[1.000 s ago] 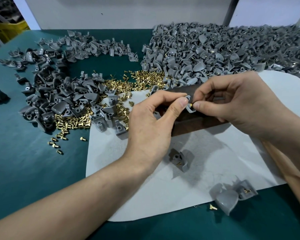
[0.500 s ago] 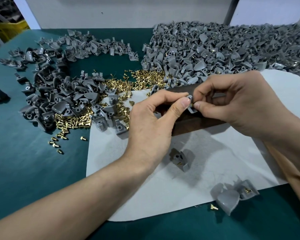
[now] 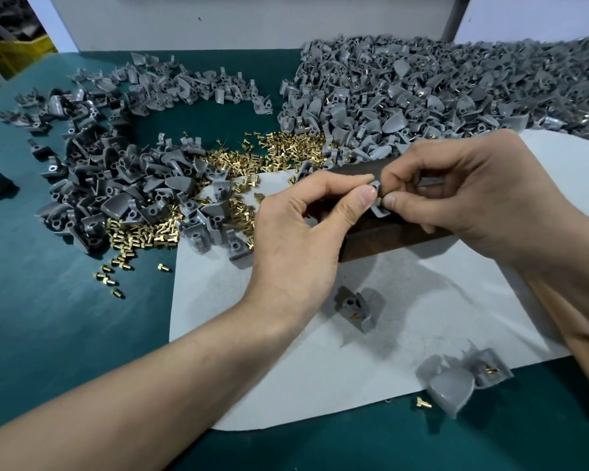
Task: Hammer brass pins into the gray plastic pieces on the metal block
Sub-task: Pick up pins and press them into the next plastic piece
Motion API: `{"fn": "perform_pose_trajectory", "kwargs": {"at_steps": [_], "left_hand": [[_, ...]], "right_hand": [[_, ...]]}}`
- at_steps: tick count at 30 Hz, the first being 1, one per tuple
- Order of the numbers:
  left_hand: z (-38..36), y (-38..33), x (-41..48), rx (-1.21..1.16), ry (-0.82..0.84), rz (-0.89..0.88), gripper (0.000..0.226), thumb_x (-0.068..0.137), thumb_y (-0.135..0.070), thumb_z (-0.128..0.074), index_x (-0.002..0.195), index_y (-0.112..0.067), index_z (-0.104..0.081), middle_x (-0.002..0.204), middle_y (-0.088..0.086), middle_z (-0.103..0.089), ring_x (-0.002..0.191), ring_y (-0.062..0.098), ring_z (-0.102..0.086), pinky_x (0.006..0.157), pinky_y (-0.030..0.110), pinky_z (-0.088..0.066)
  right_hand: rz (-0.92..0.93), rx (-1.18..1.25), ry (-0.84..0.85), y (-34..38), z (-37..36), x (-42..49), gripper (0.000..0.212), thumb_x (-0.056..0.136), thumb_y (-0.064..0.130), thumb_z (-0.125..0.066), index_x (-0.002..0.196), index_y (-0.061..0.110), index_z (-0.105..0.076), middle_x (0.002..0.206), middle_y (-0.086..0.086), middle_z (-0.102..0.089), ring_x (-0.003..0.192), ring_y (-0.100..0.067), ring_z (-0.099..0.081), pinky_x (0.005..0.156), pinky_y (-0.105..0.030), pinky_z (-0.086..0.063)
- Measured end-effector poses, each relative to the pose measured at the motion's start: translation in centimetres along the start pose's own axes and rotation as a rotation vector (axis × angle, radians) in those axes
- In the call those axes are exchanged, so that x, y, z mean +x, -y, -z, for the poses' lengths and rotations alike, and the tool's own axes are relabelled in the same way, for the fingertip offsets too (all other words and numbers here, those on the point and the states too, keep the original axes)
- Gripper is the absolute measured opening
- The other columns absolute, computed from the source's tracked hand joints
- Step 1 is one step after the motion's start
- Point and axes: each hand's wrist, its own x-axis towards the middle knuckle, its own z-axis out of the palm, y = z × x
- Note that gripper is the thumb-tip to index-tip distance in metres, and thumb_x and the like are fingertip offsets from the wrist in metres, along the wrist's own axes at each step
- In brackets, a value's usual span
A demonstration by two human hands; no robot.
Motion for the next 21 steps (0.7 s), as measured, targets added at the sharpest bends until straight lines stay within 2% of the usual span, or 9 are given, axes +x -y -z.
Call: {"fn": "perform_pose_trajectory", "kwargs": {"at_steps": [6,17,21], "left_hand": [[-0.03,-0.05,-0.04,-0.016,0.005,0.003,0.012,0.083,-0.012,-0.072,0.084,-0.024,-0.074,0.085,-0.012,-0.074,0.079,-0.004,-0.065,0.074,0.01,-0.048],[-0.01,-0.1,-0.07,-0.024,0.016,-0.005,0.013,0.082,-0.011,-0.072,0.085,-0.023,-0.074,0.078,-0.016,-0.072,0.075,-0.008,-0.063,0.07,0.008,-0.045],[-0.06,-0.12,-0.15,-0.016,0.02,-0.006,0.013,0.082,-0.011,-0.072,0.086,-0.023,-0.074,0.079,-0.016,-0.073,0.076,-0.008,-0.063,0.07,0.007,-0.045]], "right_hand": [[0.024,-0.095,0.028,0.43,0.39,0.21,0.013,0.078,-0.004,-0.07,0.07,0.005,-0.065,0.063,0.004,-0.057,0.042,-0.005,-0.049,0.048,-0.01,-0.038],[0.012,-0.143,0.081,0.78,0.86,0.49,0.008,0.077,-0.002,-0.071,0.073,0.004,-0.069,0.057,0.003,-0.059,0.043,-0.005,-0.049,0.051,-0.009,-0.039],[0.007,-0.142,0.091,0.72,1.05,0.4,0.006,0.077,0.004,-0.072,0.072,0.007,-0.07,0.052,0.001,-0.059,0.042,-0.005,-0.049,0.051,-0.007,-0.038]]}}
